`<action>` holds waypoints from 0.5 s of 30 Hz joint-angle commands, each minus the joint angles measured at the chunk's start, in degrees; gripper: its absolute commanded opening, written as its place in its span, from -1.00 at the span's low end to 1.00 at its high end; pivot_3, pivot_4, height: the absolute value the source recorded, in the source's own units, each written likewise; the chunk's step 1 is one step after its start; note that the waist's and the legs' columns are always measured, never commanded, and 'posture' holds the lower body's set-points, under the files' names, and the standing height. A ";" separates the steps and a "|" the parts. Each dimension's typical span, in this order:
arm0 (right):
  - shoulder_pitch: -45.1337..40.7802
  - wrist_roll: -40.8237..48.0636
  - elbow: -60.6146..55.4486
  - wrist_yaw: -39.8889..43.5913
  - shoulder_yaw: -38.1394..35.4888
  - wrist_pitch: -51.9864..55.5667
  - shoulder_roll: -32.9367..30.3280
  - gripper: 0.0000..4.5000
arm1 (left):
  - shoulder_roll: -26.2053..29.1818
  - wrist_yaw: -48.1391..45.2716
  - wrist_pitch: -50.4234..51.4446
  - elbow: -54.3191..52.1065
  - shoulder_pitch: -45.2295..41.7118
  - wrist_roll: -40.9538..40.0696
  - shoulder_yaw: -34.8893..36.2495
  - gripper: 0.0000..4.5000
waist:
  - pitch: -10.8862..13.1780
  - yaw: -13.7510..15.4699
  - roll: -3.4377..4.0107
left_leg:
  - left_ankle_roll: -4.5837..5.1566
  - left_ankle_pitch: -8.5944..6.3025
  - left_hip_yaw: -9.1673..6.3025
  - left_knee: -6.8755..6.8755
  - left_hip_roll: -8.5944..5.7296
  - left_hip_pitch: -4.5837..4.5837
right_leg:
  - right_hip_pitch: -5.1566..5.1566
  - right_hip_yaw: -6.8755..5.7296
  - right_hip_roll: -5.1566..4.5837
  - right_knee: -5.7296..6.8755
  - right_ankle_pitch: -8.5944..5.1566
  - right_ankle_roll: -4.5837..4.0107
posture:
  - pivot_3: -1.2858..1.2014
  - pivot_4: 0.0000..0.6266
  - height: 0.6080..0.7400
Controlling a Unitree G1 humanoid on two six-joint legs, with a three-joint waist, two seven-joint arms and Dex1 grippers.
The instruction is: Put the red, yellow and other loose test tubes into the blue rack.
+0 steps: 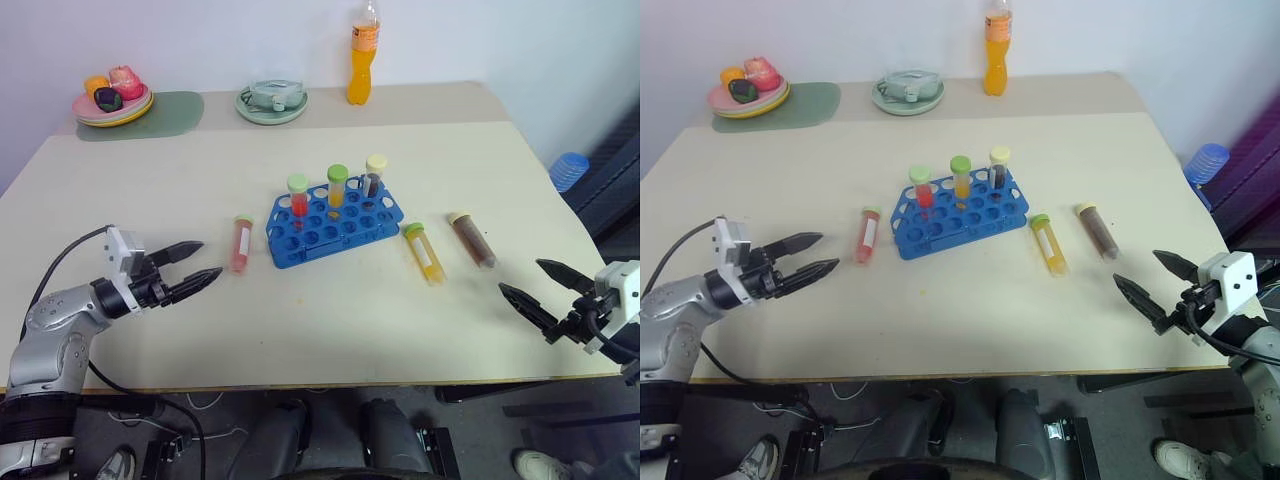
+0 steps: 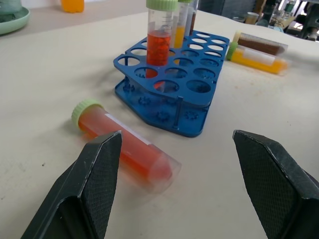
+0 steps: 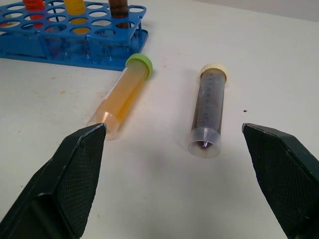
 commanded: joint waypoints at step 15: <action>-4.15 1.44 -2.03 -0.63 -1.05 0.70 -0.05 1.00 | -0.29 -4.82 0.94 0.61 -3.42 -2.45 1.32 0.61 | 0.00 0.04 0.00 | 0.00 0.00 0.00 0.00 0.00 0.00 | 0.00 0.00 -0.01 -0.01 0.00 0.01 | 0.03 -0.52 1.00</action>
